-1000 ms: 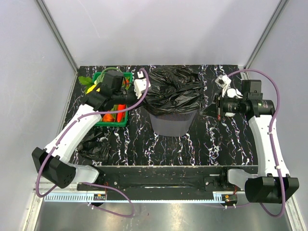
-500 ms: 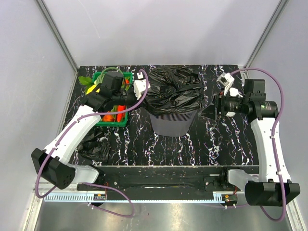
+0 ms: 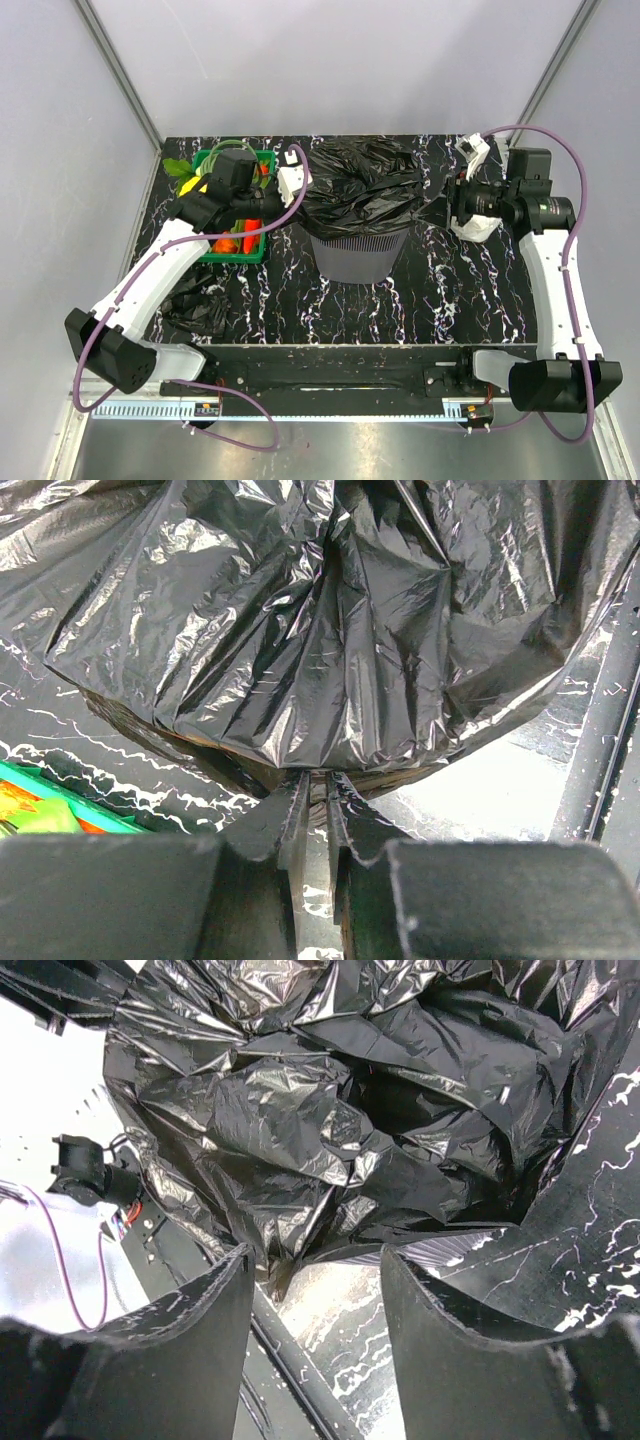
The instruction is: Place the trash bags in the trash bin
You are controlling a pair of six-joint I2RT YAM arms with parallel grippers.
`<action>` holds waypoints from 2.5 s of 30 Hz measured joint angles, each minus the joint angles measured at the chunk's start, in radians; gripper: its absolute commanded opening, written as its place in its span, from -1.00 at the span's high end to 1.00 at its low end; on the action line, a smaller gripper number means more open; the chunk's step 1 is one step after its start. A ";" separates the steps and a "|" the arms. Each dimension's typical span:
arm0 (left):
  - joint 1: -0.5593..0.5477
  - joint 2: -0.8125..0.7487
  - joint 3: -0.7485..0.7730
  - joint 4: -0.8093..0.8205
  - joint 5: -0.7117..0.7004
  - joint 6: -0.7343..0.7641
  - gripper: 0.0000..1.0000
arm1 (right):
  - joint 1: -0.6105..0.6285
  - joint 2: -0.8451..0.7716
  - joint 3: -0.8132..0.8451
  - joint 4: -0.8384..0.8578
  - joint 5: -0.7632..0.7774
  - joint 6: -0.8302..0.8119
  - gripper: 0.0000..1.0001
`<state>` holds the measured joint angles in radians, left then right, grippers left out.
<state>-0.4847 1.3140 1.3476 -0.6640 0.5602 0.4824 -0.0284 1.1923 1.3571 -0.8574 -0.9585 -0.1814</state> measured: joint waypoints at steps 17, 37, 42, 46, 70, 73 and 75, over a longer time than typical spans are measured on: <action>0.000 -0.003 0.000 0.000 0.000 0.000 0.69 | 0.000 -0.001 -0.018 0.053 -0.026 0.041 0.28; 0.000 -0.003 0.000 0.000 0.000 0.000 0.69 | 0.002 -0.029 -0.035 0.048 -0.029 0.046 0.91; 0.000 -0.003 0.000 0.000 0.000 0.000 0.69 | 0.002 -0.037 -0.035 0.032 -0.028 0.035 0.93; 0.000 -0.004 0.000 0.000 -0.001 0.000 0.68 | 0.002 -0.056 -0.035 -0.002 -0.027 0.014 0.95; -0.001 -0.031 -0.033 0.003 -0.008 0.000 1.00 | 0.003 -0.134 -0.146 -0.133 -0.040 -0.145 0.42; -0.001 -0.031 -0.033 0.003 -0.008 -0.001 1.00 | 0.003 -0.136 -0.137 -0.153 -0.051 -0.169 0.08; -0.001 -0.031 -0.033 0.003 -0.008 0.000 1.00 | 0.003 -0.137 -0.122 -0.173 -0.053 -0.188 -0.27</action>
<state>-0.4854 1.2835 1.3144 -0.6609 0.5518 0.4820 -0.0254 1.0557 1.2350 -1.0302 -1.0111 -0.3691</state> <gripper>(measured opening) 0.013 0.443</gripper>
